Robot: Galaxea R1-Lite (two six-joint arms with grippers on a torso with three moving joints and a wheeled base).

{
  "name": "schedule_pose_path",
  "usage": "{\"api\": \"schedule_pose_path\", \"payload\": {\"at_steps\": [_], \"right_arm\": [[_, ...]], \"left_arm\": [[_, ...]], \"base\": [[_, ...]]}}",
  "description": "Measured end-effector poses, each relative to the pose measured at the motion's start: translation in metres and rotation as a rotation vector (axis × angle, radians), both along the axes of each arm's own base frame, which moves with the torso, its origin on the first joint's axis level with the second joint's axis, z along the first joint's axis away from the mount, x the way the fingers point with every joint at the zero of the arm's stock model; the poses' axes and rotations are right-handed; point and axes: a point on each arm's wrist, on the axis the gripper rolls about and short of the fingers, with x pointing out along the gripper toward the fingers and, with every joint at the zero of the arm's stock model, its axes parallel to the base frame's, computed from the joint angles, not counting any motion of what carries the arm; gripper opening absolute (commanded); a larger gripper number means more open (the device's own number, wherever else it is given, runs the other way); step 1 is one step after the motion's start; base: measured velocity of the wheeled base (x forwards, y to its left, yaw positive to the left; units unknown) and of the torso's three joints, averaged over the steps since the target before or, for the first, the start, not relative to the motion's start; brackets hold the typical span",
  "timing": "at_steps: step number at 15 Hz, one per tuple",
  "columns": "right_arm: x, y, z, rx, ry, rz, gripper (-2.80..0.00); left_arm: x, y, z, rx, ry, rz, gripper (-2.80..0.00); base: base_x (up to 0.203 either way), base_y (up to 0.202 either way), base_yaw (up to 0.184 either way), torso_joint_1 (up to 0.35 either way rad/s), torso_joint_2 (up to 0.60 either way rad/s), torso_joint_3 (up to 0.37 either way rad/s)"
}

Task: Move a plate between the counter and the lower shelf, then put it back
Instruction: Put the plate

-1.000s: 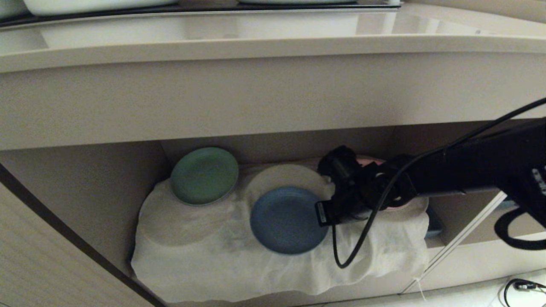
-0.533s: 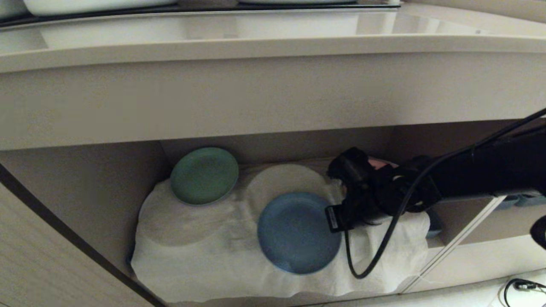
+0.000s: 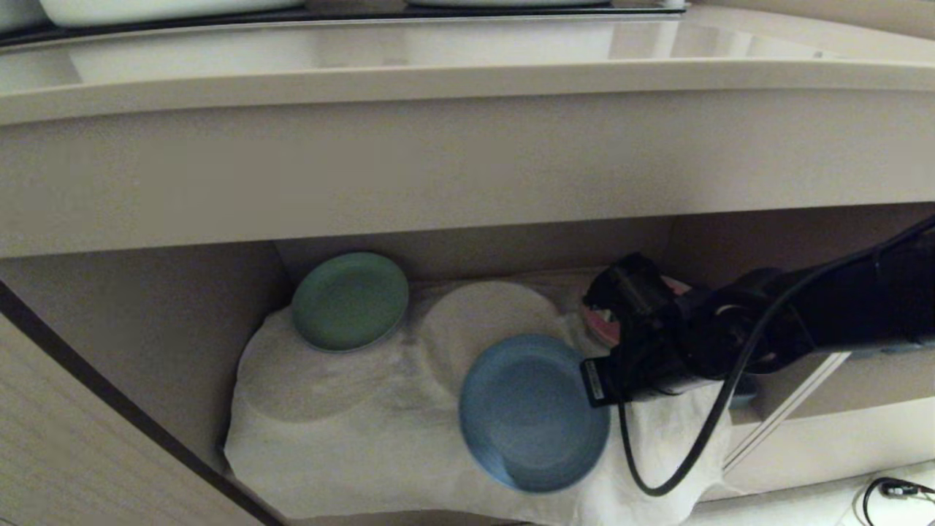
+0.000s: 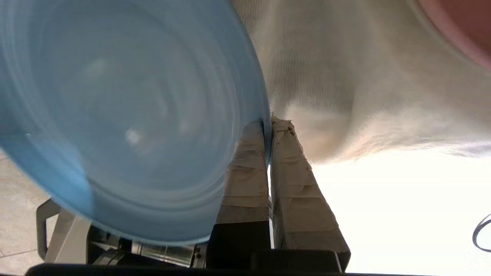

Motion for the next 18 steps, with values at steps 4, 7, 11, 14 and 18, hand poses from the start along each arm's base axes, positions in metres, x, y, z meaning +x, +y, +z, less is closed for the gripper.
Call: {"api": "schedule_pose_path", "payload": {"at_steps": [4, 7, 11, 14, 18], "right_arm": [[-0.007, -0.004, 0.003, 0.022, 0.01, -0.039, -2.8], [-0.013, -0.009, 0.005, 0.026, 0.017, -0.05, -2.8], [-0.023, -0.016, 0.005, 0.04, 0.033, -0.08, -2.8], [-0.032, -0.022, 0.006, 0.046, 0.044, -0.096, -2.8], [-0.043, -0.029, 0.01, 0.076, 0.048, -0.138, -2.8]], "left_arm": [[0.0, 0.0, 0.0, 0.0, 0.0, 0.0, -2.8], [0.0, 0.0, 0.0, -0.001, 0.0, 0.0, -2.8], [0.0, 0.0, 0.0, 0.0, 0.0, 0.0, -2.8], [0.0, 0.0, 0.0, 0.0, 0.0, 0.0, -2.8], [0.0, 0.0, 0.0, 0.0, 0.0, 0.0, -2.8]], "base": [[0.0, 0.0, 0.0, 0.0, 0.0, 0.0], [0.0, 0.0, 0.0, 0.0, 0.0, 0.0], [0.0, 0.0, 0.0, 0.0, 0.0, 0.0], [0.0, 0.0, 0.0, 0.0, 0.0, 0.0], [0.0, 0.0, 0.0, 0.0, 0.0, 0.0]]}}
